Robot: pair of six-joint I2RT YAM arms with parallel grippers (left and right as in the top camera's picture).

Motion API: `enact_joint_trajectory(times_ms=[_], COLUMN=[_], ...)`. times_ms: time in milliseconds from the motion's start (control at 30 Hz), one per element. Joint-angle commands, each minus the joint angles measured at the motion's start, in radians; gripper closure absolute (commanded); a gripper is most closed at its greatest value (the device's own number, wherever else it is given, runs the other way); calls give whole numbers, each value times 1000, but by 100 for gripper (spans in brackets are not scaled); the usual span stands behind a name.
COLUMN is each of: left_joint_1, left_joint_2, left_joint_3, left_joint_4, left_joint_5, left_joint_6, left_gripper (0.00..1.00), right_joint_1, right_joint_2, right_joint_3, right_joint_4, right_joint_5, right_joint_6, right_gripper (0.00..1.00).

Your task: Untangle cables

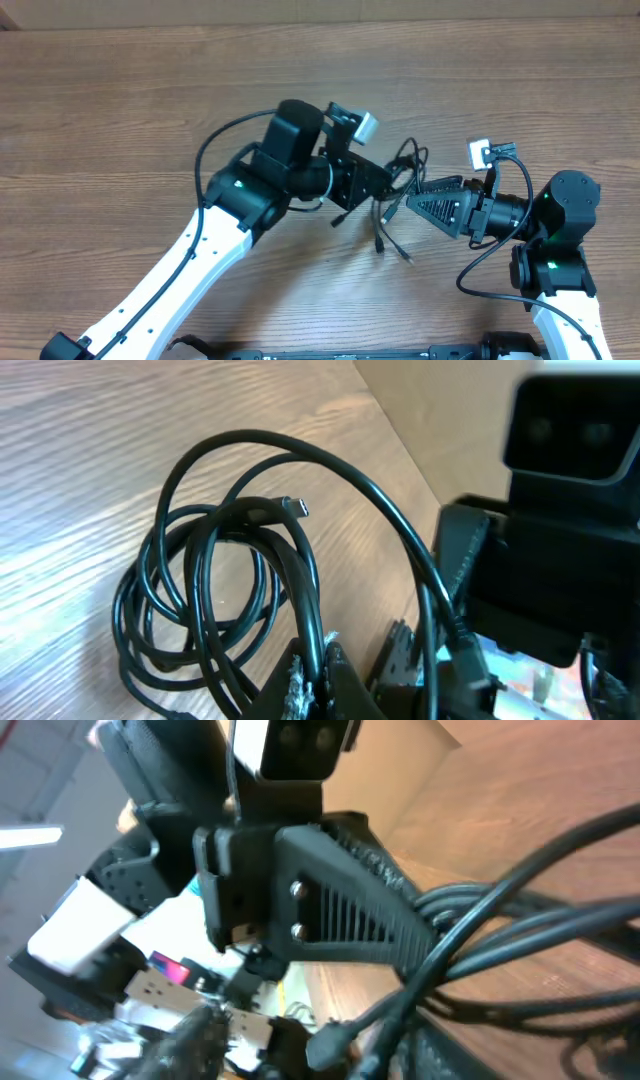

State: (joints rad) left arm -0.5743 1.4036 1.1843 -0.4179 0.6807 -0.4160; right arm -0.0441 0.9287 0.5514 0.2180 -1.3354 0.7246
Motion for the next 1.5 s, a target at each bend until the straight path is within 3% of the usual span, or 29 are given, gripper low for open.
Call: enact_joint_trajectory(times_ms=[0, 133, 333, 567, 733, 933, 1067, 1400, 1467], left_joint_1=[40, 57, 58, 58, 57, 35, -9, -77, -77], left_joint_2=[-3, -5, -5, -5, -5, -5, -5, -5, -5], left_joint_3=[2, 2, 2, 2, 2, 2, 2, 2, 2], left_joint_4=[-1, -27, -34, -32, -10, 98, 140, 190, 190], left_joint_5=[20, 24, 23, 26, 53, 207, 211, 224, 238], left_joint_6=[20, 20, 35, 35, 35, 58, 57, 57, 57], left_gripper=[96, 96, 96, 96, 96, 96, 96, 96, 96], right_joint_1=[3, 3, 3, 3, 3, 4, 4, 3, 3], right_joint_2=[-11, -43, -138, -276, -313, -312, -312, -312, -312], right_joint_3=[16, 17, 21, 103, 112, 112, 112, 112, 112], right_joint_4=[-4, -84, -233, -633, -619, -582, -500, -491, -491], right_joint_5=[44, 124, 255, 596, 539, 467, 379, 373, 376], right_joint_6=[37, 37, -1, -128, -120, 9, 30, 34, 35], right_gripper=[42, 34, 30, 25, 17, 23, 27, 37, 46])
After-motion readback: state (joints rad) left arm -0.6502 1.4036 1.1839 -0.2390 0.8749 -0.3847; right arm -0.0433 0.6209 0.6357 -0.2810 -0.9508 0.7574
